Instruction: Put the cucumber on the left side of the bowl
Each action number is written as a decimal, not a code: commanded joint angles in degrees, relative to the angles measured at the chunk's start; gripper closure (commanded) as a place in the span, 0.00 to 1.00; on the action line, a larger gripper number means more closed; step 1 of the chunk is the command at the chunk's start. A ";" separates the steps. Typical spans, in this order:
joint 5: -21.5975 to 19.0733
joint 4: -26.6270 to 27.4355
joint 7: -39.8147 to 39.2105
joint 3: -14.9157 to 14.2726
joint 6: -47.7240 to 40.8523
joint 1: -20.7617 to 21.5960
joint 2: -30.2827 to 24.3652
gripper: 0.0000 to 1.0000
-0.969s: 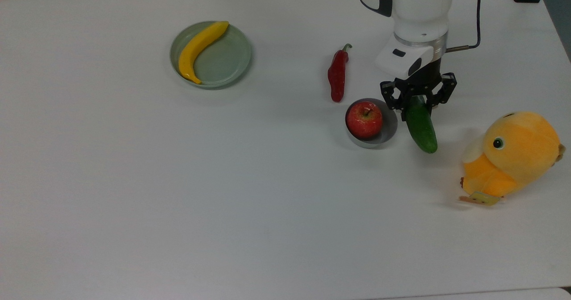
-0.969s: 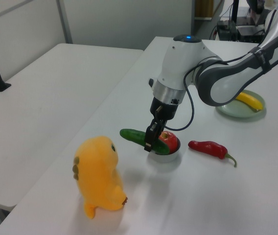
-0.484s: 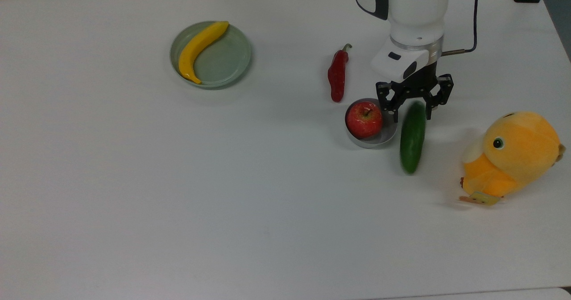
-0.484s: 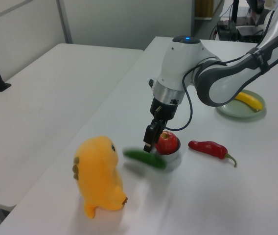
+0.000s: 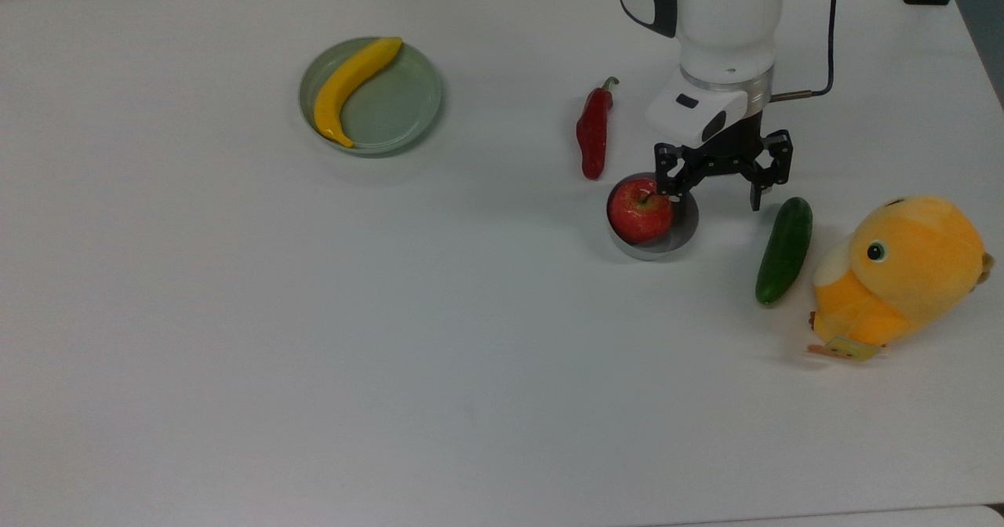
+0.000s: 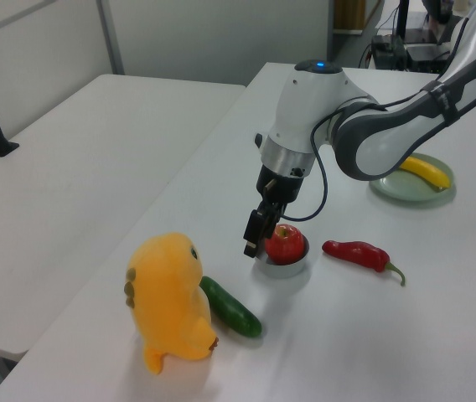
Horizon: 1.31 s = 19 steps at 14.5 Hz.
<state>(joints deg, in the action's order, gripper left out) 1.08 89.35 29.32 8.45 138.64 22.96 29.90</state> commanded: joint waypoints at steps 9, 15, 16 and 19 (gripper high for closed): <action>0.07 0.56 0.83 -0.63 -18.73 -5.90 -13.80 0.00; -1.07 0.47 0.65 -3.87 -33.23 -9.16 -22.24 0.00; -1.16 0.47 0.57 -5.36 -35.26 -9.16 -23.30 0.00; -1.16 0.56 -3.02 -9.75 -40.80 -9.16 -26.29 0.00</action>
<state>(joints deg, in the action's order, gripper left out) 0.89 88.66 29.29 2.65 102.16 13.17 6.83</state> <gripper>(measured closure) 0.000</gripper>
